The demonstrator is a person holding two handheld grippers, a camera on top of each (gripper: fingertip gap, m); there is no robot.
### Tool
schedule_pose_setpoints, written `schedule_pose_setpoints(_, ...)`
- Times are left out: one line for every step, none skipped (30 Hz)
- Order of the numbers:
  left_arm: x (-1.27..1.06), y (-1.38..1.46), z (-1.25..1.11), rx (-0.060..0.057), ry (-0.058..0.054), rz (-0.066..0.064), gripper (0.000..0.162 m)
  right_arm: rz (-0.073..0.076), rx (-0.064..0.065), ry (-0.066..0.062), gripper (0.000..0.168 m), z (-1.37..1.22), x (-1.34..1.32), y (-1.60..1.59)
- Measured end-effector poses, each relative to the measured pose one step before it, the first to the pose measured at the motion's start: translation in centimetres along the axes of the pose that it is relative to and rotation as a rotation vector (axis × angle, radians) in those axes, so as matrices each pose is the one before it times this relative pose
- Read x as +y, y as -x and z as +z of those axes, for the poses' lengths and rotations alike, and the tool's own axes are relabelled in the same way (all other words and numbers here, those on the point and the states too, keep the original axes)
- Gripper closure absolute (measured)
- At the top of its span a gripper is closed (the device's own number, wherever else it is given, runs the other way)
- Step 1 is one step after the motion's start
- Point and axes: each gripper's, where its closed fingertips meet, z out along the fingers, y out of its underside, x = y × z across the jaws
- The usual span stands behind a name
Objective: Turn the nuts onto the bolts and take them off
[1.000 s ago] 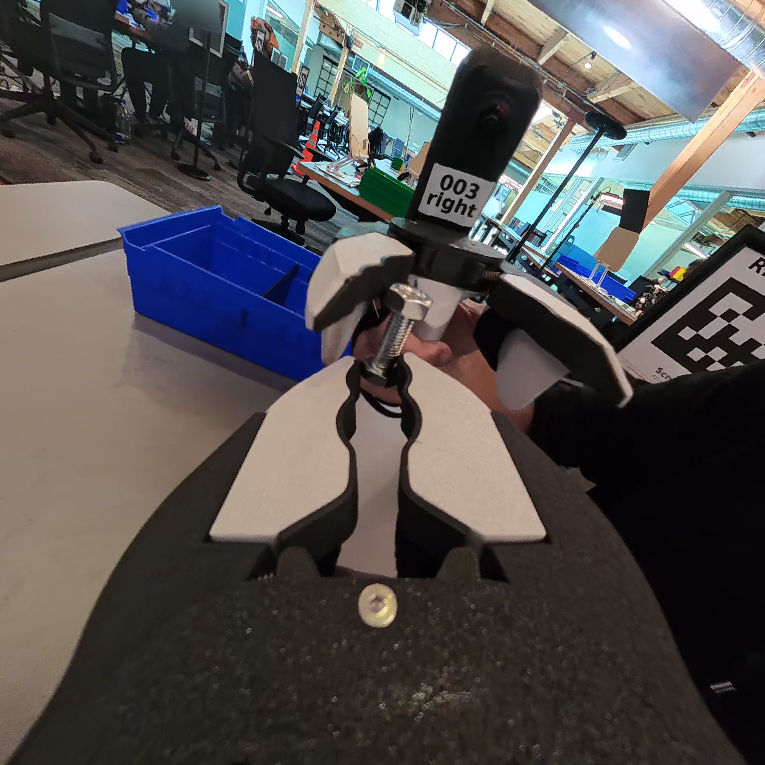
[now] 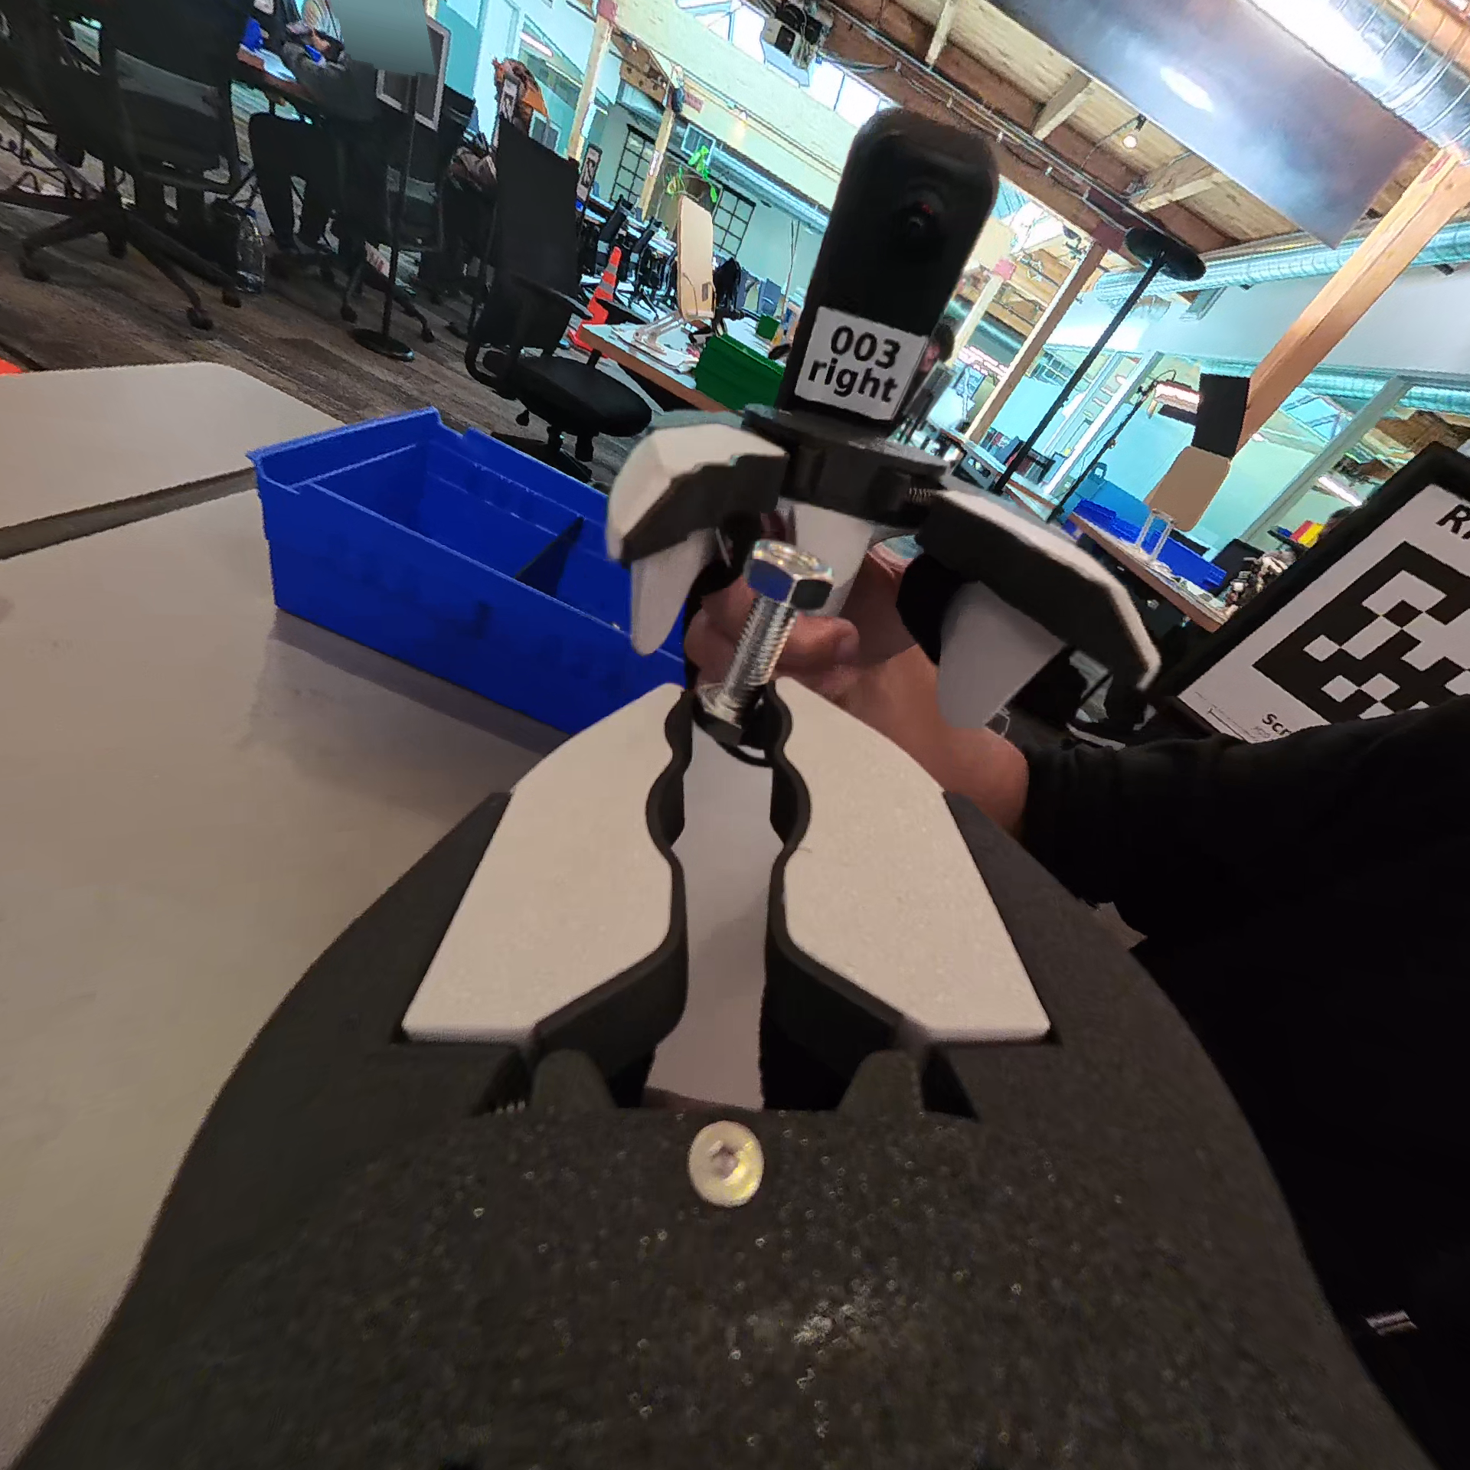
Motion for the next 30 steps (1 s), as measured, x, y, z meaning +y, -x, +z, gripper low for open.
schedule_pose_setpoints(-0.173,0.084,-0.238,-0.0028,-0.0067,-0.0007,0.146,0.0015,-0.0050,-0.0087,0.062,-0.359,-0.338,0.110)
schedule_pose_setpoints(-0.108,0.089,-0.182,-0.0012,-0.0035,-0.0016,0.146,0.0007,-0.0062,-0.0052,0.062,-0.235,-0.251,0.163)
schedule_pose_setpoints(-0.082,0.154,-0.168,-0.0060,-0.0034,-0.0001,0.146,-0.0001,-0.0072,0.0011,0.062,-0.112,-0.106,0.186)
schedule_pose_setpoints(-0.061,0.131,-0.120,-0.0039,-0.0036,-0.0014,0.146,-0.0006,-0.0099,0.0091,0.062,0.015,0.074,0.241)
schedule_pose_setpoints(-0.023,0.073,-0.088,0.0010,-0.0022,-0.0039,0.146,-0.0029,-0.0086,0.0121,0.062,0.105,0.166,0.239)
schedule_pose_setpoints(-0.003,0.088,-0.050,-0.0008,-0.0012,-0.0020,0.146,-0.0050,-0.0071,0.0094,0.062,0.193,0.164,0.217)
schedule_pose_setpoints(0.070,0.121,-0.015,-0.0033,0.0015,-0.0002,0.146,-0.0041,-0.0058,0.0064,0.062,0.255,0.160,0.186)
schedule_pose_setpoints(0.138,0.075,0.046,0.0001,0.0056,-0.0012,0.146,-0.0002,0.0011,0.0057,0.059,0.305,0.155,0.039)
schedule_pose_setpoints(0.153,0.065,0.081,0.0011,0.0041,-0.0032,0.146,0.0002,0.0029,0.0054,0.058,0.313,0.166,-0.058)
schedule_pose_setpoints(0.102,0.042,0.113,0.0005,0.0008,-0.0029,0.146,0.0015,0.0069,-0.0001,0.055,0.278,0.102,-0.153)
schedule_pose_setpoints(0.130,-0.020,0.149,0.0040,0.0042,-0.0027,0.146,0.0035,-0.0004,-0.0032,0.055,0.245,0.083,-0.084)
schedule_pose_setpoints(0.132,-0.053,0.190,0.0028,0.0056,-0.0007,0.146,0.0088,-0.0014,-0.0058,0.054,0.216,0.070,-0.082)
schedule_pose_setpoints(0.115,-0.050,0.161,0.0003,0.0046,0.0031,0.146,0.0075,-0.0014,-0.0050,0.055,0.155,0.075,-0.107)
schedule_pose_setpoints(0.113,-0.090,0.181,0.0013,0.0059,0.0013,0.146,0.0080,-0.0088,-0.0018,0.057,0.127,0.119,0.004)
schedule_pose_setpoints(0.021,-0.124,0.148,0.0036,0.0004,0.0000,0.146,0.0087,-0.0091,0.0010,0.058,0.129,0.140,0.036)
schedule_pose_setpoints(-0.008,-0.166,0.129,0.0068,-0.0008,-0.0014,0.146,0.0035,-0.0025,0.0012,0.059,0.122,0.123,-0.034)
schedule_pose_setpoints(-0.006,-0.159,0.104,0.0056,0.0001,0.0002,0.146,-0.0017,0.0027,0.0011,0.060,0.091,0.100,-0.092)
schedule_pose_setpoints(0.014,-0.147,0.077,0.0038,0.0020,0.0031,0.146,-0.0061,0.0080,0.0005,0.060,-0.010,0.043,-0.164)
schedule_pose_setpoints(-0.010,-0.115,0.015,0.0013,0.0013,0.0041,0.146,-0.0068,0.0148,-0.0031,0.060,-0.142,-0.085,-0.277)
schedule_pose_setpoints(-0.049,-0.075,-0.050,-0.0006,-0.0004,0.0036,0.146,-0.0068,0.0163,-0.0051,0.062,-0.328,-0.203,-0.319)
schedule_pose_setpoints(-0.090,-0.041,-0.107,-0.0015,-0.0014,0.0037,0.146,-0.0011,0.0126,-0.0109,0.065,-0.459,-0.324,-0.284)
schedule_pose_setpoints(-0.099,-0.038,-0.132,-0.0009,-0.0018,0.0036,0.146,0.0080,0.0102,-0.0109,0.070,-0.545,-0.337,-0.307)
schedule_pose_setpoints(-0.101,-0.023,-0.150,-0.0007,-0.0029,0.0031,0.146,0.0134,0.0101,-0.0079,0.079,-0.563,-0.276,-0.370)
schedule_pose_setpoints(-0.114,-0.035,-0.132,-0.0002,-0.0040,0.0028,0.146,0.0154,0.0081,-0.0065,0.088,-0.523,-0.195,-0.386)
schedule_pose_setpoints(-0.103,-0.040,-0.098,0.0014,-0.0032,0.0028,0.146,0.0189,0.0056,-0.0035,0.097,-0.441,-0.096,-0.364)
schedule_pose_setpoints(-0.044,-0.051,-0.060,0.0028,-0.0006,0.0027,0.146,0.0228,0.0017,-0.0068,0.104,-0.329,-0.096,-0.300)
schedule_pose_setpoints(-0.009,-0.053,-0.015,0.0015,0.0007,0.0028,0.146,0.0230,-0.0057,-0.0114,0.107,-0.207,-0.119,-0.157)
schedule_pose_setpoints(0.027,-0.050,0.029,0.0015,0.0022,0.0027,0.146,0.0205,-0.0166,-0.0110,0.110,-0.076,-0.079,0.048)
schedule_pose_setpoints(0.083,-0.101,0.048,0.0048,0.0047,0.0026,0.146,0.0172,-0.0182,0.0008,0.113,0.053,0.094,0.129)
schedule_pose_setpoints(0.090,-0.082,0.077,0.0035,0.0056,0.0022,0.146,0.0117,-0.0134,0.0073,0.113,0.141,0.172,0.122)
